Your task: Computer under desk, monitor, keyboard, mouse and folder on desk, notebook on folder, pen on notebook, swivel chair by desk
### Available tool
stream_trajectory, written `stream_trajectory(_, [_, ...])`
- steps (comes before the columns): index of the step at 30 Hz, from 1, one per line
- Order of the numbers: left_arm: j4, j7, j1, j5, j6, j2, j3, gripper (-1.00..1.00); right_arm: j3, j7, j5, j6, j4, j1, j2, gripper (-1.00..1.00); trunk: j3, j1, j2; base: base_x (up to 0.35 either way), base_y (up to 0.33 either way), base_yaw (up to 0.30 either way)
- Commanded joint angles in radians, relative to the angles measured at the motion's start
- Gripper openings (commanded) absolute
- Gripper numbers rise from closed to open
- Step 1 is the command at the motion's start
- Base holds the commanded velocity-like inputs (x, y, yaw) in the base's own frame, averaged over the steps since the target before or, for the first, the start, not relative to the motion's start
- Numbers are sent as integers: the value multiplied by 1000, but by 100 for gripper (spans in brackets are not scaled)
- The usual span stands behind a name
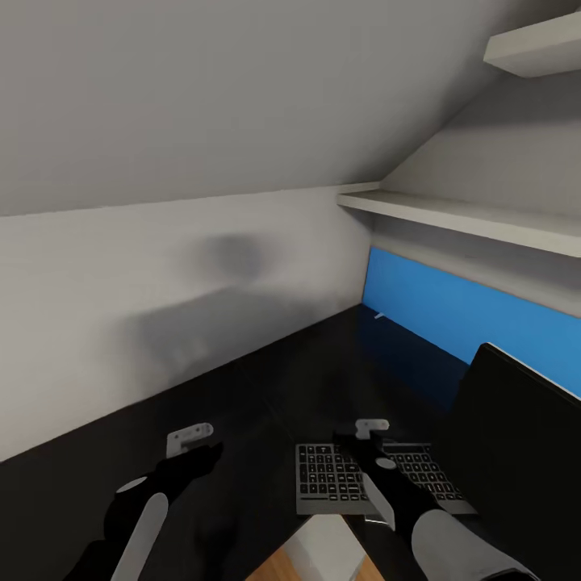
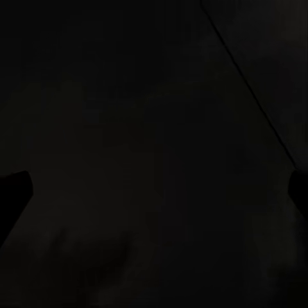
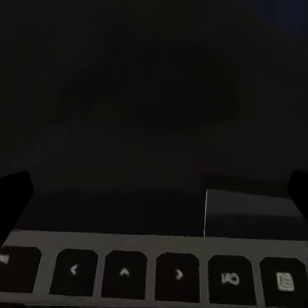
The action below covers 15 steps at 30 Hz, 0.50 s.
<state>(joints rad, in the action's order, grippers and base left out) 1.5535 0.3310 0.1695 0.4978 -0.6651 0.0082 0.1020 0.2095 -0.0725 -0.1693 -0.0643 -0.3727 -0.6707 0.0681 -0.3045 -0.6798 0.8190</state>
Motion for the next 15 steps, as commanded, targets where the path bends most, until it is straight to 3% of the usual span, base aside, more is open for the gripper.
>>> stream_trajectory(1, [2,10,1,11,-2,1,2,100,9,5,-6,-11,5,-1,-3,100,-1,0,1,0,0,0])
stream_trajectory(5, [27,11,1,11,-2,0,2,100,8,54,10,-36,19,-1,-14,100,-1,0,1,0,0,0])
stream_trajectory(15, [62,9,1,13,-7,1,2,100,7,42,12,-30,20,-2,-9,100,-1,0,1,0,0,0])
